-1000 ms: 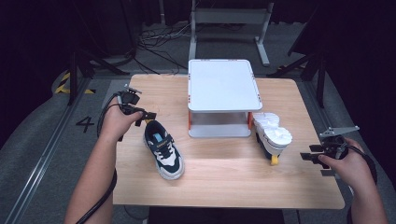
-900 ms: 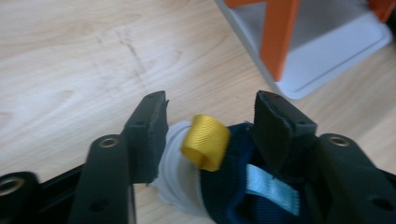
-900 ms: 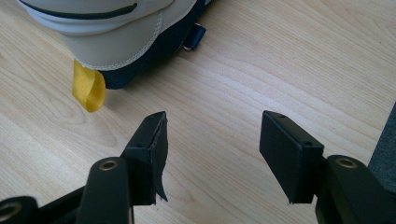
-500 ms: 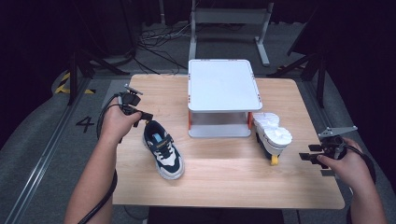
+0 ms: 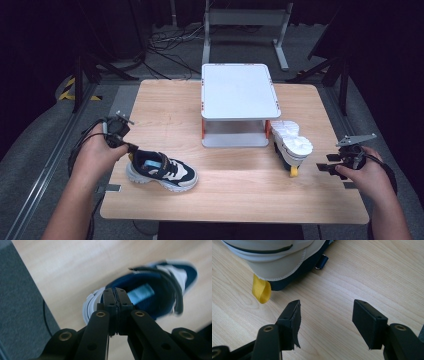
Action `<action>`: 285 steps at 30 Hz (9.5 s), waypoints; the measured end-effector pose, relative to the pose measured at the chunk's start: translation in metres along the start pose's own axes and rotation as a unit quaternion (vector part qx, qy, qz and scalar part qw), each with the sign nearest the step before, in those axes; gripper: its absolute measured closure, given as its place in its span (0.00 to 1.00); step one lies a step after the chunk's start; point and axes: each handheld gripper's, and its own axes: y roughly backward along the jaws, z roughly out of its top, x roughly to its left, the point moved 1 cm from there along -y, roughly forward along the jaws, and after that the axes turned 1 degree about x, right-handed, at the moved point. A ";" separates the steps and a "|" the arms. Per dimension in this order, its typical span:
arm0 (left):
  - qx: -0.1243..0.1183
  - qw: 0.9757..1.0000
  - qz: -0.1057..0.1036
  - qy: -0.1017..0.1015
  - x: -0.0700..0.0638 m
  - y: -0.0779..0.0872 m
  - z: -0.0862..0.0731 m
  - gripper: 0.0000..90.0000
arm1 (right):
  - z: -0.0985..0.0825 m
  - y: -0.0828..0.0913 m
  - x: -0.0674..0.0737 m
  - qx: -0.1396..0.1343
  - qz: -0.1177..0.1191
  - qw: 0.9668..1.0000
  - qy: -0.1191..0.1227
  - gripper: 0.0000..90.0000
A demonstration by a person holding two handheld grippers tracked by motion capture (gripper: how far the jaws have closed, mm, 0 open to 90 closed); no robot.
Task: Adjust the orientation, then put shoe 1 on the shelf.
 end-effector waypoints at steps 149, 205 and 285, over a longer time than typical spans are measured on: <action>0.009 0.925 -0.091 -0.370 -0.247 -0.096 0.095 0.74 | -0.022 0.003 0.004 0.009 -0.005 1.000 -0.012 0.40; -0.109 0.962 -0.091 -0.233 -0.207 -0.089 0.112 0.65 | -0.016 0.007 -0.003 -0.011 -0.010 1.000 -0.018 0.40; -0.108 0.991 -0.011 -0.078 -0.081 -0.081 0.038 0.34 | 0.007 0.031 0.006 -0.103 -0.029 0.994 -0.011 0.50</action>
